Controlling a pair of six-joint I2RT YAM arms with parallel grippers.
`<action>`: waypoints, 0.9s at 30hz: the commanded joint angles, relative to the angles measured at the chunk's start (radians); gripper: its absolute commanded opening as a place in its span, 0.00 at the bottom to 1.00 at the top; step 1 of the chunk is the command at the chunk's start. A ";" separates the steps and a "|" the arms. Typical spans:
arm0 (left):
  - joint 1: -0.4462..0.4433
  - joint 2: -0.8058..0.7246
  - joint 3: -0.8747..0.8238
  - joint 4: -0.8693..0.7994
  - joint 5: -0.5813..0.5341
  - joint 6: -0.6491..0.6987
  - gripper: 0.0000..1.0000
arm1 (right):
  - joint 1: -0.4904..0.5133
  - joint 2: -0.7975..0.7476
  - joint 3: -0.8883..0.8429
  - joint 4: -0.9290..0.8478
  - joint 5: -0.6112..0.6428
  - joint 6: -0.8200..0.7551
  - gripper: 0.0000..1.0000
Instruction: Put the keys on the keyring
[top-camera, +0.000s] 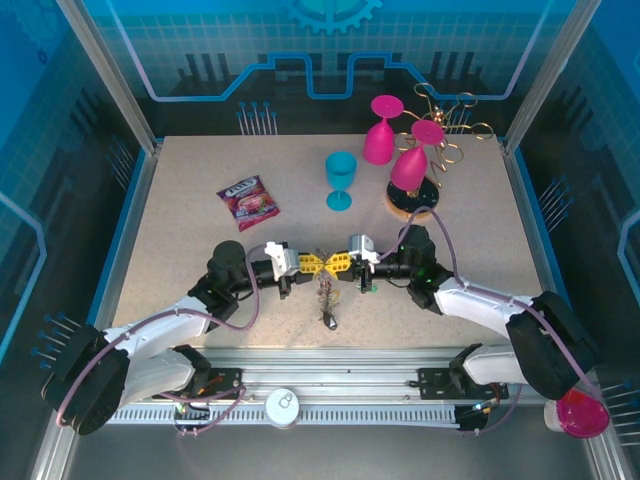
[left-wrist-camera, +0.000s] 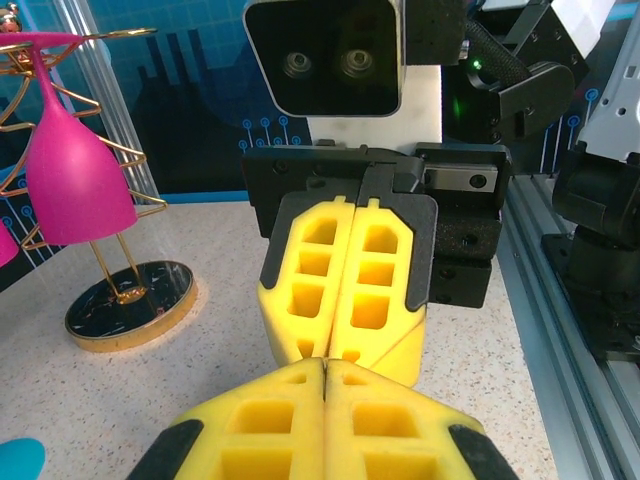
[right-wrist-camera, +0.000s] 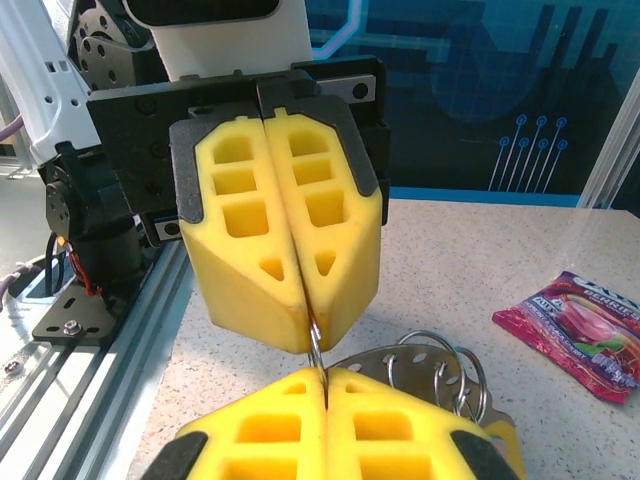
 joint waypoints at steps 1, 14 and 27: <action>-0.001 -0.018 0.012 0.001 -0.026 0.013 0.10 | 0.009 -0.029 0.063 -0.069 0.005 -0.003 0.00; -0.001 -0.139 0.209 -0.691 -0.136 0.313 0.34 | 0.080 -0.121 0.344 -0.946 0.283 -0.383 0.00; -0.003 -0.056 0.272 -0.741 -0.057 0.321 0.33 | 0.150 -0.063 0.444 -0.977 0.313 -0.378 0.00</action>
